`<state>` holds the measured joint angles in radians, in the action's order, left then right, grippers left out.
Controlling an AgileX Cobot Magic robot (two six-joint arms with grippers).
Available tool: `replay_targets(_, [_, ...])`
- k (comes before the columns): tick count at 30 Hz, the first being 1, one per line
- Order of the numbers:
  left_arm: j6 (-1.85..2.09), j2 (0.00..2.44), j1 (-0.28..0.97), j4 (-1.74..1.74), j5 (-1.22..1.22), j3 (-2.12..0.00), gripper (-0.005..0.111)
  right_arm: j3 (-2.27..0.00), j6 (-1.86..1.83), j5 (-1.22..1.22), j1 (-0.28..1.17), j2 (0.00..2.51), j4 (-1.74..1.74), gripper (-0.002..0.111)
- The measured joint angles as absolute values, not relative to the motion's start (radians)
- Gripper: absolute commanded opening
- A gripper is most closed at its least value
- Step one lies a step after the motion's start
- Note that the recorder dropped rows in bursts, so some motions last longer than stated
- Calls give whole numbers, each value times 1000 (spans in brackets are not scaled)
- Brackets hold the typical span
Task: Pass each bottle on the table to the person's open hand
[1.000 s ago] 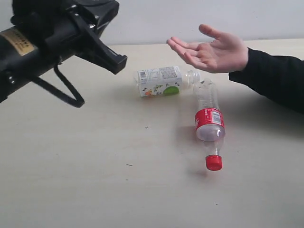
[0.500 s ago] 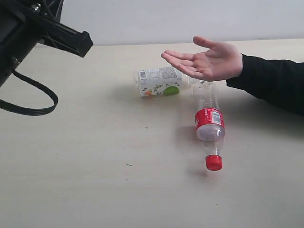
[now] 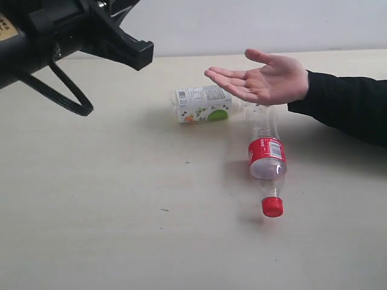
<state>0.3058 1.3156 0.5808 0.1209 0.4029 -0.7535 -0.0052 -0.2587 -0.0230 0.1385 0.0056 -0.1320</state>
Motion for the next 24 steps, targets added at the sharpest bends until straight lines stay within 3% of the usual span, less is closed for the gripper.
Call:
replay_targets(12, [340,1328,509,110,-29,-901,0,-5,-259,-23,139,6,-132,0])
replay_targets(24, [457,1367,489,111,-132,-944,0,-5,-259,-23,139,6,-132,0])
